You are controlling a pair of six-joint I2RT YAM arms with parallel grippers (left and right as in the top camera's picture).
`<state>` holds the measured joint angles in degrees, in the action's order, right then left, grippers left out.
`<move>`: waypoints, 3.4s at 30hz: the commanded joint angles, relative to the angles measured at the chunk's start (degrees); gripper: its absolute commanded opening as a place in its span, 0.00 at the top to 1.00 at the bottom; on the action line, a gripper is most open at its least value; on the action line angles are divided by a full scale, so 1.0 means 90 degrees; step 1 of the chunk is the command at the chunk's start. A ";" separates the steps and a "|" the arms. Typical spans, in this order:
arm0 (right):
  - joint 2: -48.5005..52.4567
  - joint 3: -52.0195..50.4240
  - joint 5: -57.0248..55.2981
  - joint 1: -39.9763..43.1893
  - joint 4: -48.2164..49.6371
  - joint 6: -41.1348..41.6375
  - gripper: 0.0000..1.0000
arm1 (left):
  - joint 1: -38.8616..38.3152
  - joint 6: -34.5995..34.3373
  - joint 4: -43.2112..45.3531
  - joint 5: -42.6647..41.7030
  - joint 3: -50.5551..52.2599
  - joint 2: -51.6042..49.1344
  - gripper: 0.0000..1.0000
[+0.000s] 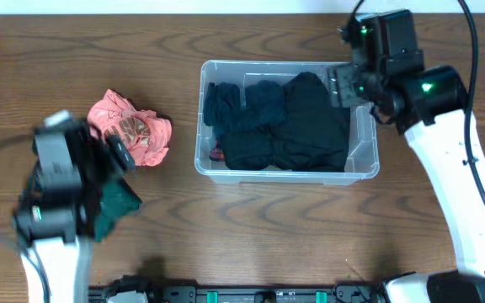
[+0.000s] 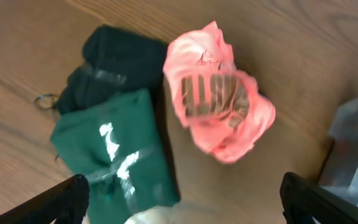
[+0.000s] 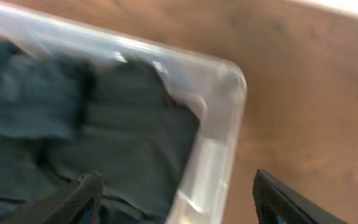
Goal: Pack container
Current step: 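Grasp the green taped bundle with the left gripper, then place the green bundle into the bin with the left gripper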
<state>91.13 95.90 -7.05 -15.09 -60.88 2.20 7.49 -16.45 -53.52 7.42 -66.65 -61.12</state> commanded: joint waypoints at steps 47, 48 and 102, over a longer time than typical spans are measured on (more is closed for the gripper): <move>0.0114 -0.0330 0.0163 0.1146 -0.0690 -0.0107 0.23 | 0.4333 0.1214 0.2244 -0.4668 0.2200 -0.3643 0.89; 0.0112 -0.0330 0.0163 0.1146 -0.0690 -0.0107 0.23 | 0.4333 0.1212 0.2208 -0.4867 0.2200 -0.3565 0.94; -0.0952 -0.0389 0.0000 0.2480 -0.0865 0.0182 0.21 | -0.5282 -0.2895 0.6951 -0.3439 0.0010 -0.4427 0.94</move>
<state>81.71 92.90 -7.29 6.90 -68.58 3.03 -39.62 -42.22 8.97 -23.55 -64.69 -100.51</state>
